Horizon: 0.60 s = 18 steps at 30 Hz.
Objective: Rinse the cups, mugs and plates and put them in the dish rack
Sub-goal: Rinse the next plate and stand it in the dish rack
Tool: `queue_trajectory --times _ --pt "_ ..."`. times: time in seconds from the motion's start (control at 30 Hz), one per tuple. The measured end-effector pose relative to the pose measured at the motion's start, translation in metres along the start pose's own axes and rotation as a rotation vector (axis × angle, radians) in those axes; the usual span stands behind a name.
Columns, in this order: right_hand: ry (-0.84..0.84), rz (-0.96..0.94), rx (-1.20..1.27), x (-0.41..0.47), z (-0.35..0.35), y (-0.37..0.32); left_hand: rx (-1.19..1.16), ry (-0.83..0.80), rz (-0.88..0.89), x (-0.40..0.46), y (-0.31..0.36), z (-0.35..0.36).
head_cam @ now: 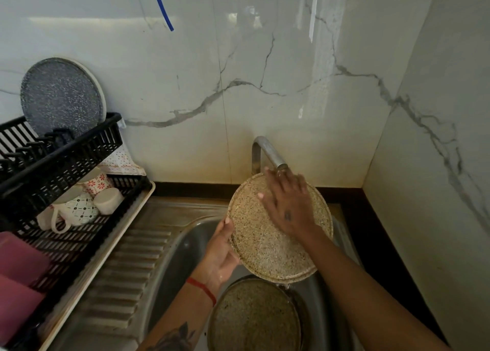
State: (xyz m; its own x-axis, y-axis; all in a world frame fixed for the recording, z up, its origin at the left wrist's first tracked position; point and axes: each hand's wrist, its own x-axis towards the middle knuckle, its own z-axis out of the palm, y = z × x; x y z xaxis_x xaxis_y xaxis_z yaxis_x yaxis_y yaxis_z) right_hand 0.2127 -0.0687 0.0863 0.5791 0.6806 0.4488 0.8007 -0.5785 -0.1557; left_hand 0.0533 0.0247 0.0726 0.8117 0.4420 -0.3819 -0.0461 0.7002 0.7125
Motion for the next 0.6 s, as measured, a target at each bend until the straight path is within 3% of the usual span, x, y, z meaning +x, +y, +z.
queue_trajectory --times 0.17,0.23,0.37,0.43,0.5,0.6 --pt "-0.023 0.429 0.157 -0.025 0.009 0.009 -0.103 0.044 0.041 -0.001 -0.001 -0.006" --pt "-0.017 0.354 0.175 -0.032 0.011 -0.010 -0.100 0.036 0.034 0.000 -0.004 -0.002" --pt "-0.067 -0.190 0.048 -0.036 0.017 -0.048 -0.095 0.034 -0.001 0.002 -0.012 0.005" --pt "-0.087 -0.364 -0.031 -0.034 0.018 -0.049 -0.078 0.031 -0.003 0.002 -0.013 0.005" --pt "-0.106 -0.382 -0.085 -0.027 0.014 -0.039 -0.074 0.025 -0.016 0.001 -0.013 0.003" --pt "-0.099 -0.132 -0.103 -0.014 0.006 -0.013 -0.088 0.040 -0.029 -0.001 -0.010 -0.002"
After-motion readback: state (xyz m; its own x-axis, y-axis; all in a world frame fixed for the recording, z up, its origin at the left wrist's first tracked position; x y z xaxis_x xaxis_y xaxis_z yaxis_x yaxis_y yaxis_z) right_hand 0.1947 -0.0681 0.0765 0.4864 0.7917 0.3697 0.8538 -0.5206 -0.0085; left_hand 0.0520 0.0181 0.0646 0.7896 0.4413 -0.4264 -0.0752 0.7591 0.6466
